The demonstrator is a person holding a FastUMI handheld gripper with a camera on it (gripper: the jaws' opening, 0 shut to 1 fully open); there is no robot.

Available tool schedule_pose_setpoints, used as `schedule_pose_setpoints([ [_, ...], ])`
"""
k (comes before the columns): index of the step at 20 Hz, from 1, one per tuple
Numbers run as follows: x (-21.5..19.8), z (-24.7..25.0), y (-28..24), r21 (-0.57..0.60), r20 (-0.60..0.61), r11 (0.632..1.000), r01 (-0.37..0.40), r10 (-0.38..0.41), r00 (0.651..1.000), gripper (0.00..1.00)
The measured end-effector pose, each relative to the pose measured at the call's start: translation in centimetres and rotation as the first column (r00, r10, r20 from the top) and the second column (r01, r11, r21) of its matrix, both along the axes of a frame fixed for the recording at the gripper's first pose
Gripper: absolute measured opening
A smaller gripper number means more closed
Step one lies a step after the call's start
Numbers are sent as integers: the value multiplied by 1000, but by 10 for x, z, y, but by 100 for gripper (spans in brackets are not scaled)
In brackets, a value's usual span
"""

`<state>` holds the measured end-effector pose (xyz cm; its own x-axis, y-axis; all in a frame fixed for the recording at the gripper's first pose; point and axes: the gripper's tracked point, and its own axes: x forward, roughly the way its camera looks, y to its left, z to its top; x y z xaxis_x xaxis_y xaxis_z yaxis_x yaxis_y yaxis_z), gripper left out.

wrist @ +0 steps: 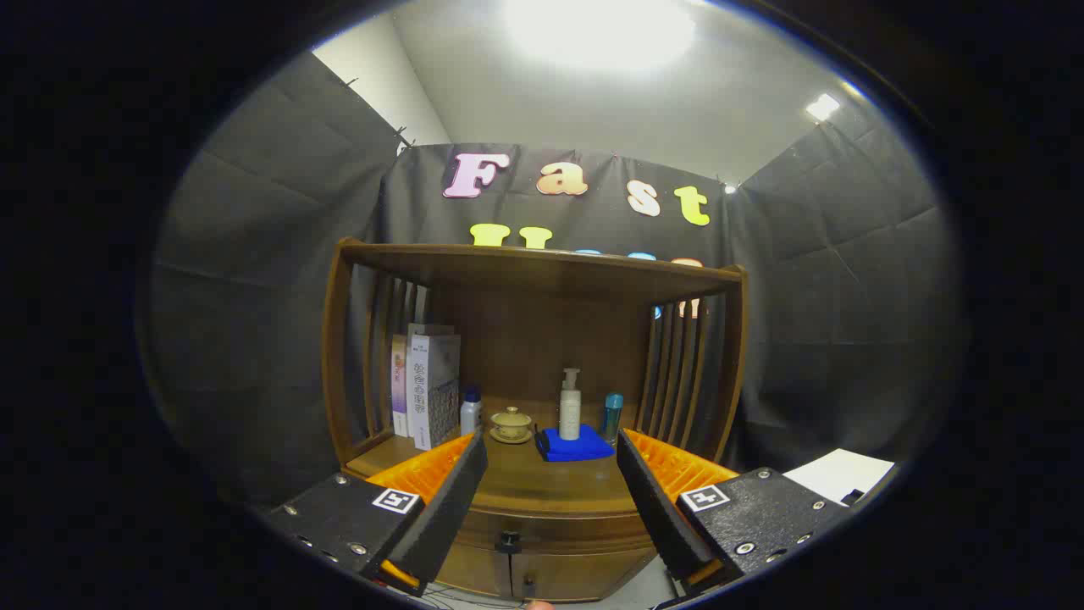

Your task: Pull open the drawer, take out the items inside it, and place them on the countertop above the cabinet.

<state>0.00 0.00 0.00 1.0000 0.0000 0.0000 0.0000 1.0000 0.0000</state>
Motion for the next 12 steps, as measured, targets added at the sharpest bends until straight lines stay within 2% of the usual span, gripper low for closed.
schedule_pose_setpoints([
  [12,2,-6,3,-2,-11,1000,-20,20,1000,96],
])
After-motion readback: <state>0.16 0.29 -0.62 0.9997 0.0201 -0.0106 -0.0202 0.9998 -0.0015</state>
